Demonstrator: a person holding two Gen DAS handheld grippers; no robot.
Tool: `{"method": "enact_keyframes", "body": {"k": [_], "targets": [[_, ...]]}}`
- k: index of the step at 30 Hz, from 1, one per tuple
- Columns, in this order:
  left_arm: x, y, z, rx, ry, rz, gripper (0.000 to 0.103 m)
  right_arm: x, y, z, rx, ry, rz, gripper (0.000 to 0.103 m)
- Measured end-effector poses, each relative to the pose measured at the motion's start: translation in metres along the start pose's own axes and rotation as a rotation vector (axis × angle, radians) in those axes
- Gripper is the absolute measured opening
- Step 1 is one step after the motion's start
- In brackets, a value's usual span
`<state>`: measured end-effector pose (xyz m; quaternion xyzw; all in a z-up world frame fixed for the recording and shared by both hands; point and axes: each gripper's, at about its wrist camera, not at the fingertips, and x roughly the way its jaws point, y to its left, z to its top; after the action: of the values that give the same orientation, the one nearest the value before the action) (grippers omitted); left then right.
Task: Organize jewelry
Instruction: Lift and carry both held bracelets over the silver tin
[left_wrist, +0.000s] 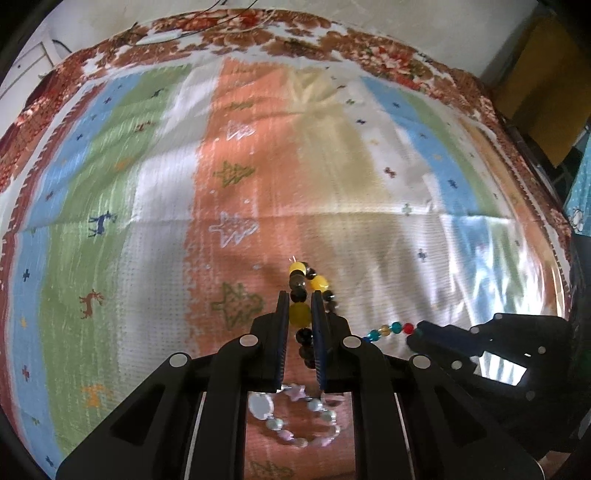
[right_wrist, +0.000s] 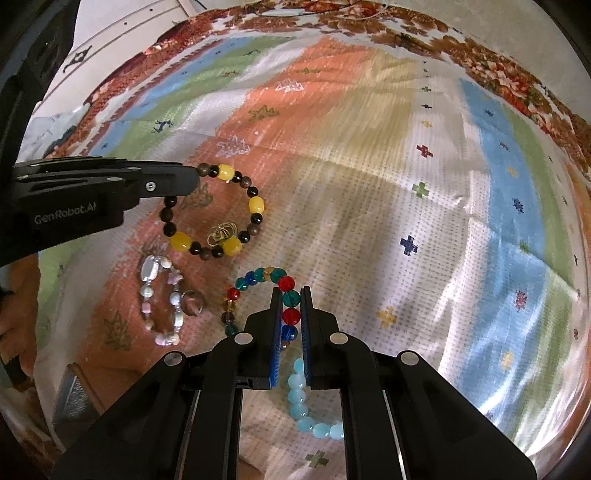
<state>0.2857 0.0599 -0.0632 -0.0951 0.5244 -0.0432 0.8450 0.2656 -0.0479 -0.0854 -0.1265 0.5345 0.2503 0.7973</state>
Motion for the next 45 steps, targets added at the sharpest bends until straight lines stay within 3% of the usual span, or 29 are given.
{"method": "enact_keyframes", "body": {"k": [21, 45], "targets": [[-0.050, -0.008, 0.001, -0.025, -0.122, -0.043, 0.011, -0.043, 0.006, -0.009, 0.024, -0.089, 0.009, 0.010], [-0.104, -0.015, -0.040, -0.029, -0.190, -0.072, 0.011, -0.093, 0.026, -0.032, 0.006, -0.181, 0.033, 0.010]]}}
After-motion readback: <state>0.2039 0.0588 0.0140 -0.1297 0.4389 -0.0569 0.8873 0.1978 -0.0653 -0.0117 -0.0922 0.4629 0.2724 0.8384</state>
